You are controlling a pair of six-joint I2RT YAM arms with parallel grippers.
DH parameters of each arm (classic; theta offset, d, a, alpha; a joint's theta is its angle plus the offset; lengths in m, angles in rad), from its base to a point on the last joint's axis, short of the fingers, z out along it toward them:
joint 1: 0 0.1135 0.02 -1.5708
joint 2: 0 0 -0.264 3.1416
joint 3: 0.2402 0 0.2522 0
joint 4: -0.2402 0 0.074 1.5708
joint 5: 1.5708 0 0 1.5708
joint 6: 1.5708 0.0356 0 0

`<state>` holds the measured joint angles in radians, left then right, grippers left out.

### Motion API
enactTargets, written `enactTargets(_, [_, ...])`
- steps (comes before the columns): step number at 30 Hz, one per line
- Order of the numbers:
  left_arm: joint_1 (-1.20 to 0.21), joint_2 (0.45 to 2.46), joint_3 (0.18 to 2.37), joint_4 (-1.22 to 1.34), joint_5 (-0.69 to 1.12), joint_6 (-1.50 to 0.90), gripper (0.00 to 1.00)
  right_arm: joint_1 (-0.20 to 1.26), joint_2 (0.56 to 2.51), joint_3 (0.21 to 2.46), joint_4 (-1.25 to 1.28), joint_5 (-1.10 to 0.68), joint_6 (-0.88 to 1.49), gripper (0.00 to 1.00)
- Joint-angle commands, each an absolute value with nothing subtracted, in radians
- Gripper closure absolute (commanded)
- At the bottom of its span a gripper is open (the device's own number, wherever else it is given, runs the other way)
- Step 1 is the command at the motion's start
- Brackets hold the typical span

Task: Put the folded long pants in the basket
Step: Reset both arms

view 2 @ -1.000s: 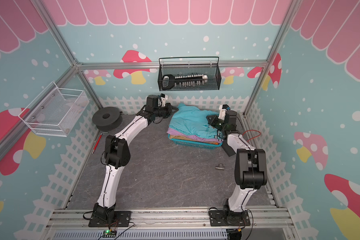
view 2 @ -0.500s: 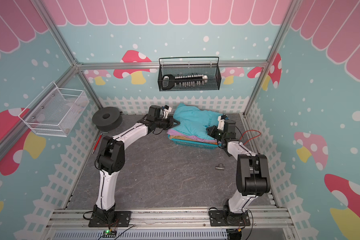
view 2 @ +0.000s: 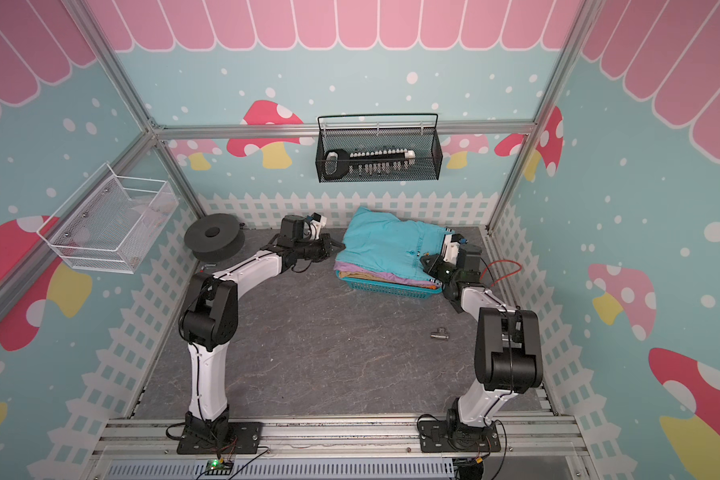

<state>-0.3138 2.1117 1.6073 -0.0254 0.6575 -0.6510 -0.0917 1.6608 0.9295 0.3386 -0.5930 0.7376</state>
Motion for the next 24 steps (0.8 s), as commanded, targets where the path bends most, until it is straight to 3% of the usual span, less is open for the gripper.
enactTargets(1, [-0.315, 1.979, 1.514, 0.040, 0.581, -0.654, 0.93, -0.093, 1.586, 0.881, 0.364, -0.568, 0.728, 0.90])
enactTargets(4, [-0.319, 1.808, 1.314, 0.139, 0.455, -0.658, 0.91, -0.065, 1.487, 0.827, 0.378, -0.528, 0.688, 0.73])
enactTargets(6, [-0.328, 1.663, 1.130, 0.246, 0.355, -0.640, 0.84, -0.032, 1.401, 0.758, 0.416, -0.448, 0.638, 0.64])
enactTargets(8, [-0.355, 1.506, 0.942, 0.338, 0.167, -0.575, 0.74, 0.014, 1.311, 0.687, 0.440, -0.316, 0.548, 0.59])
enactTargets(10, [-0.389, 1.361, 0.746, 0.482, -0.007, -0.468, 0.58, 0.065, 1.234, 0.624, 0.446, -0.112, 0.453, 0.48])
enactTargets(13, [-0.413, 1.225, 0.513, 0.685, -0.201, -0.311, 0.43, 0.079, 1.182, 0.519, 0.473, 0.136, 0.420, 0.32])
enactTargets(16, [-0.446, 1.166, 0.381, 0.777, -0.398, -0.226, 0.41, 0.079, 1.170, 0.436, 0.533, 0.265, 0.389, 0.23])
enactTargets(21, [-0.437, 1.161, 0.326, 0.784, -0.595, -0.095, 0.41, 0.092, 1.176, 0.420, 0.481, 0.360, 0.317, 0.19])
enactTargets(24, [-0.422, 1.153, 0.222, 0.987, -0.534, 0.023, 0.39, 0.107, 1.147, 0.383, 0.544, 0.421, 0.235, 0.18])
